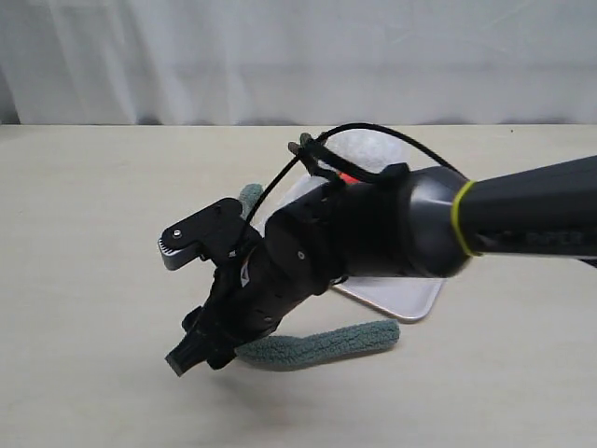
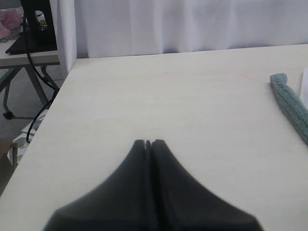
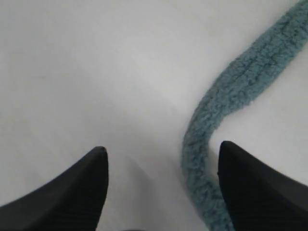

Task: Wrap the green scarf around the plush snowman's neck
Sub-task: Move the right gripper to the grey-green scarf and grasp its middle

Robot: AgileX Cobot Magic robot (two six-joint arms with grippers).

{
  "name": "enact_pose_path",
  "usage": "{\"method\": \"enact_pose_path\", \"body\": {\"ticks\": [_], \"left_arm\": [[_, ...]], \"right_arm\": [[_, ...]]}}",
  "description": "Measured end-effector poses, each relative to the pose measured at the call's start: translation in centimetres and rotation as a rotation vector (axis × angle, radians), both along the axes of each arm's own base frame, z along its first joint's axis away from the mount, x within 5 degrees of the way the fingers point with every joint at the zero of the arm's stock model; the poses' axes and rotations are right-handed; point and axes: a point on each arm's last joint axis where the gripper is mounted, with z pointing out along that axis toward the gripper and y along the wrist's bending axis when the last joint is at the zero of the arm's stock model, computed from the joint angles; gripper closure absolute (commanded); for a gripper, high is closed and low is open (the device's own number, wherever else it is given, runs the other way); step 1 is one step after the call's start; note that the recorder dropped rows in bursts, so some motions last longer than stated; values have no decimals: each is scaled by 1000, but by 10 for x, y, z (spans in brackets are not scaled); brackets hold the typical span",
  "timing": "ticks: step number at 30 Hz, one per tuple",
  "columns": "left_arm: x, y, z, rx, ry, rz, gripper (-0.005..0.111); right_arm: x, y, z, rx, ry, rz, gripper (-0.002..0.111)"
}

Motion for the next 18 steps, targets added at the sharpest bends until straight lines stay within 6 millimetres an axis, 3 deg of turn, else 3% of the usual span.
{"method": "enact_pose_path", "body": {"ticks": [5, 14, 18], "left_arm": [[0, 0, 0, 0, 0, 0, 107], [0, 0, 0, 0, 0, 0, 107], [0, 0, 0, 0, 0, 0, 107]], "right_arm": [[16, 8, -16, -94, -14, -37, 46], [22, 9, -46, -178, 5, -30, 46], [23, 10, -47, -174, 2, -30, 59]]}}
